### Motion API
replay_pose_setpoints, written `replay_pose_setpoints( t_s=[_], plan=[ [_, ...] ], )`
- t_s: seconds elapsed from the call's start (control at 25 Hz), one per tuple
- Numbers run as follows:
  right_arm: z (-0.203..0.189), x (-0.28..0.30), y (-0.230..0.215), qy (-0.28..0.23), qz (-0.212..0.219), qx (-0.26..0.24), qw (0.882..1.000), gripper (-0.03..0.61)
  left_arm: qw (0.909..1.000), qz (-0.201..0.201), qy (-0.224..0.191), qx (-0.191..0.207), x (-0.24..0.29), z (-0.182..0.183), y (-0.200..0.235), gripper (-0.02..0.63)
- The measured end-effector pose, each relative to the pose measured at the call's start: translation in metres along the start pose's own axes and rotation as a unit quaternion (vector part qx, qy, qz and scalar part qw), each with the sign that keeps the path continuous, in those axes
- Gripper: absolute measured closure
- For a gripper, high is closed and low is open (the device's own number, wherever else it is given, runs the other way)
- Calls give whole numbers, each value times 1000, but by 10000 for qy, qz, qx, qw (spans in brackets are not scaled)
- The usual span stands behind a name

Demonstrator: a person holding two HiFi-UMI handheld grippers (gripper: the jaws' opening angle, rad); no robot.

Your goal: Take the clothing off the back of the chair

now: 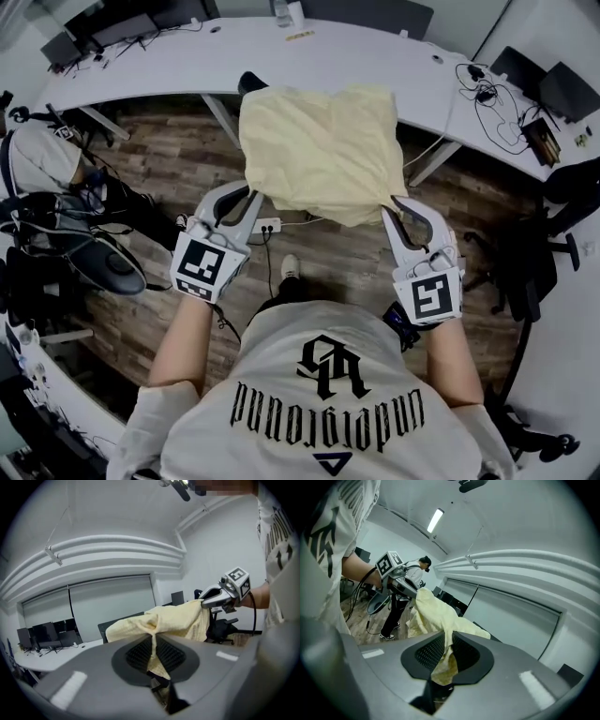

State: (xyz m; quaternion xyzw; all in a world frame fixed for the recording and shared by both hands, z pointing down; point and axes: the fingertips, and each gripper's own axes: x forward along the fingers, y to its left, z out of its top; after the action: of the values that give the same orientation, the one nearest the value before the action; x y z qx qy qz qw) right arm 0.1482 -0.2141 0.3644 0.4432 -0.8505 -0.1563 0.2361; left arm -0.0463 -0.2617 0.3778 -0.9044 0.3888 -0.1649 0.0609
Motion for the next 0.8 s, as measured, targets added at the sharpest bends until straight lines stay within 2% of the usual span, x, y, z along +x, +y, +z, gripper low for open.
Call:
replay_pose_setpoints(
  t_s=[0.32,0.56,0.8],
  plan=[
    [-2,-50,21,-210,271,-3,9994,525,9992,359,68,-152,-50,9,-52,546],
    [1,-67,46,-154,334,87,9993,525,9992,344,160,-150,-75,1,-65,546],
    [3,-79,75,-22,260,152,9995,525,9998,150,107,-99,-95,-11,-74,546]
  ],
)
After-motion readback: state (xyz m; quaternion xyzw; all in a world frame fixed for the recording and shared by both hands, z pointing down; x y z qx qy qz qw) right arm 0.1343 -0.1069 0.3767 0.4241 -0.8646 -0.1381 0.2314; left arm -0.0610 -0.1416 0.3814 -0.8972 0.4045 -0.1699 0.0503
